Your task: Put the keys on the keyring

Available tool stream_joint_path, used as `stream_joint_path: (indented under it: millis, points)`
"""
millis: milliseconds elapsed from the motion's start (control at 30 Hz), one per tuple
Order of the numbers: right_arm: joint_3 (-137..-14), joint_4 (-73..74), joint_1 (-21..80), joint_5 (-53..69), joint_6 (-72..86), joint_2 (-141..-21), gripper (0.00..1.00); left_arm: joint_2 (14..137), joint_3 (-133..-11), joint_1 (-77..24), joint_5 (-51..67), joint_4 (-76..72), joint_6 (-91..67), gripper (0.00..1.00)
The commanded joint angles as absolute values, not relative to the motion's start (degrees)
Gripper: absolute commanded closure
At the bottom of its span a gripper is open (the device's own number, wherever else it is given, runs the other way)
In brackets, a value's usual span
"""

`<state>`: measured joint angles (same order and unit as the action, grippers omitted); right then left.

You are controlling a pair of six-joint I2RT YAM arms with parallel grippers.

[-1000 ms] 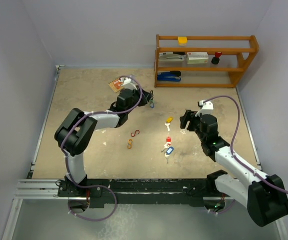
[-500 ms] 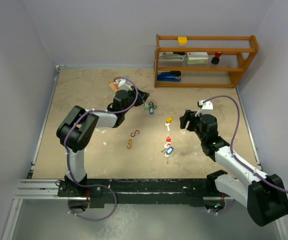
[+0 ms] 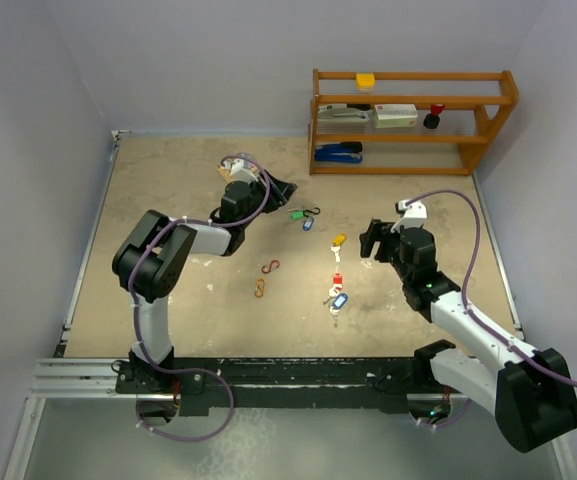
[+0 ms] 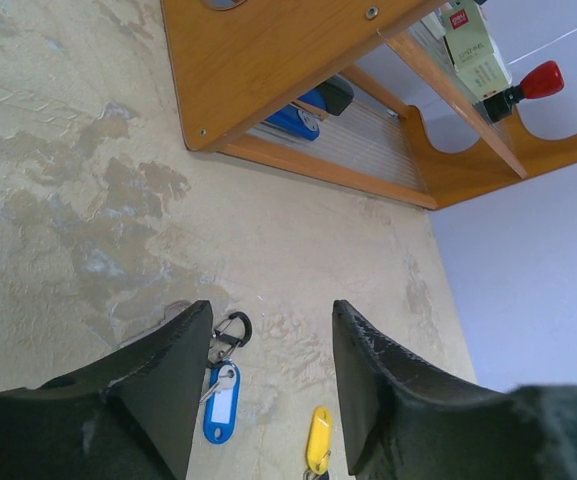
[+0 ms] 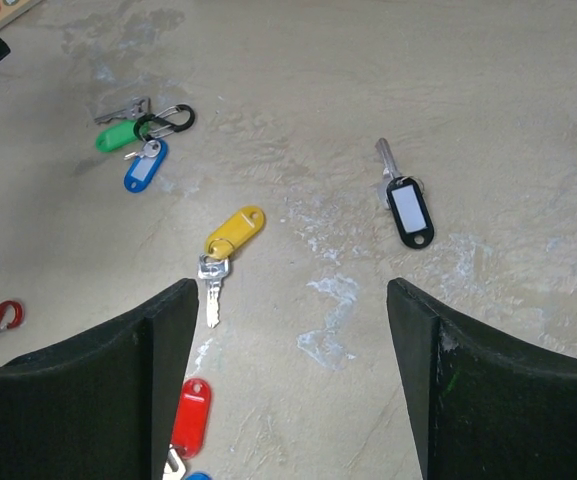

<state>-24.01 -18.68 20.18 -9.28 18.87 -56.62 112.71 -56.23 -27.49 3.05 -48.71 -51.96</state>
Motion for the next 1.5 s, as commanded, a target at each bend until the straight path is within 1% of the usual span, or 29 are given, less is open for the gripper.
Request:
stream_joint_path:
  millis: [0, 100, 233, 333, 533, 700, 767, 900, 1100, 1467]
  points:
    - [-28.72, -15.58, 20.13, -11.7, 19.47, -57.82, 0.21, 108.84, -55.97, -27.07, 3.39, -49.16, -51.66, 0.47]
    - [-31.09, -13.16, 20.13, -9.78, 19.91, -60.86, 0.2, 105.66, -55.57, -27.07, 1.86, -46.09, -50.21, 0.39]
    - [-33.62, -13.64, 20.19, -6.34, 17.29, -65.98, 0.2, 101.43, -55.35, -27.07, -0.53, -40.89, -48.67, 0.33]
    - [-35.81, -12.2, 20.21, -1.03, 16.08, -69.14, 0.21, 99.42, -57.63, -27.07, -0.51, -33.34, -46.69, 0.33]
    - [-36.87, -11.84, 20.3, 0.44, 16.18, -71.73, 0.22, 96.07, -61.39, -28.25, -0.53, -17.98, -41.02, 0.4]
    - [-37.29, -11.77, 20.3, 0.49, 16.29, -72.94, 0.22, 94.53, -64.56, -34.21, -9.13, -2.1, -32.91, 0.4]
    - [-37.31, -12.19, 20.3, 1.0, 16.46, -73.42, 0.22, 93.49, -63.57, -36.07, -11.82, 0.95, -31.83, 0.41]
    - [-37.15, -12.98, 20.3, 2.32, 16.69, -74.04, 0.22, 89.63, -56.68, -37.33, -11.29, -0.42, -29.57, 0.4]
    - [-36.4, -13.78, 20.3, 4.21, 16.64, -73.52, 0.22, 85.54, -50.7, -39.28, -12.47, 0.01, -24.45, 0.36]
    - [-36.22, -13.28, 20.3, 3.78, 16.0, -72.76, 0.21, 86.82, -45.06, -40.95, -11.29, -3.38, -18.65, 0.35]
